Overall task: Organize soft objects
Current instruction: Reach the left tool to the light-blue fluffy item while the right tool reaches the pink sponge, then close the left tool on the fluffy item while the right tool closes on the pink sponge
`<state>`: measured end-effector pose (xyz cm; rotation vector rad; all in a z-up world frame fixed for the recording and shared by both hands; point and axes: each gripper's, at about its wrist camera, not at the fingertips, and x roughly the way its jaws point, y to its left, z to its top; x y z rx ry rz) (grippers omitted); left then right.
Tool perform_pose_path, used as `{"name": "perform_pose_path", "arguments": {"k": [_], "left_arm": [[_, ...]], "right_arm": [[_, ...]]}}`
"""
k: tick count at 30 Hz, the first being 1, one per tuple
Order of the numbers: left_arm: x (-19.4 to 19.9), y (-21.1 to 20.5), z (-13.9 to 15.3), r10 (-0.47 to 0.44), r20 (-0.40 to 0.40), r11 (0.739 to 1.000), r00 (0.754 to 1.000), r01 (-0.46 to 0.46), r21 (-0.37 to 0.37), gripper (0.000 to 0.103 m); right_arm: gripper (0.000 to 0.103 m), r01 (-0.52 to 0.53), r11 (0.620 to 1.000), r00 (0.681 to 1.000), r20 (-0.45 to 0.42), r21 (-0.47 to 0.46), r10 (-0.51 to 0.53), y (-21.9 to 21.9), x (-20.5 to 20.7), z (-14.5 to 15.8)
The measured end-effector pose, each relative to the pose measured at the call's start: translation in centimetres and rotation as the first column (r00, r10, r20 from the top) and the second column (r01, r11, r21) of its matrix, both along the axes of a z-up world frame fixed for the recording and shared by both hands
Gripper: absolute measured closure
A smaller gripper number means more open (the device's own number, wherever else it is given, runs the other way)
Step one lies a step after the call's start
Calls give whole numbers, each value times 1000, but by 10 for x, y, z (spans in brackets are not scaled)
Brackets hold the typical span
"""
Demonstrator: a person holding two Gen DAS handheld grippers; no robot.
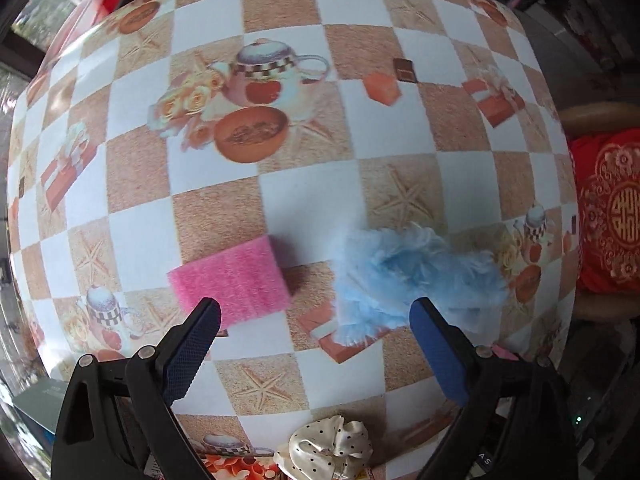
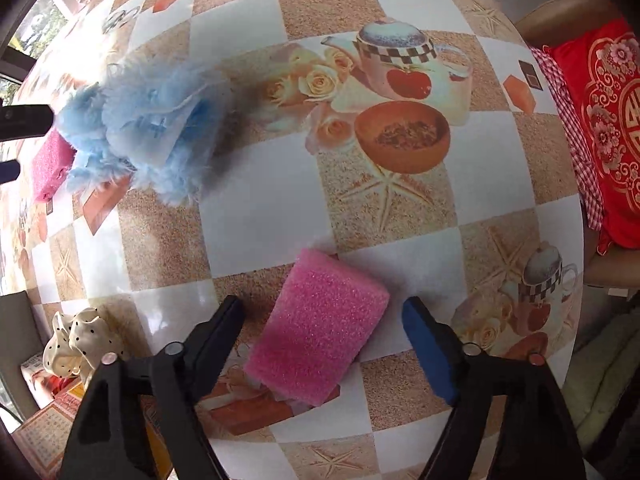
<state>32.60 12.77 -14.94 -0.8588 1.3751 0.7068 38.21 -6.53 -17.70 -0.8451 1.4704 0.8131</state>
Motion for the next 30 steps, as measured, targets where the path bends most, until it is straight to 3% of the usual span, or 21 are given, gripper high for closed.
{"name": "perform_pose_path", "arguments": {"k": [1,9,13,17,19,21,25,27,28,30], "left_arm": [[11,-6,-3,-38,-8,999,999,38,4,6],[60,-22,-44,-121,-57,991,991,117,-72,6],[72,-28,-46,-166,-59,985,984,163,-49,10],[84,-33,-38,-227,10,973,974,227,-33,48],[90,-40,-30,-263,35,965,964,263,12,65],[94,-42,-19,-285,68,958,956,283,36,95],[88,-38,-6,-275,126,961,953,269,66,95],[83,-34,-5,-246,119,968,962,239,76,95],[74,-32,-9,-223,127,974,967,216,65,95],[59,-31,-4,-144,198,987,969,155,-37,93]], "right_arm": [[50,-10,1000,1000,-12,15,10,-1,0,3],[52,45,995,991,-130,92,-33,-19,17,9],[52,72,991,986,-155,109,-55,-30,21,15],[52,94,987,983,-167,132,-72,-41,22,29],[52,97,985,984,-166,144,-73,-43,26,32],[52,101,983,984,-164,155,-75,-47,23,43],[52,101,980,985,-158,172,-74,-48,28,53],[52,99,980,985,-158,173,-72,-46,34,53],[52,100,980,985,-155,172,-73,-46,37,52],[52,111,979,984,-160,174,-83,-48,38,52]]}}
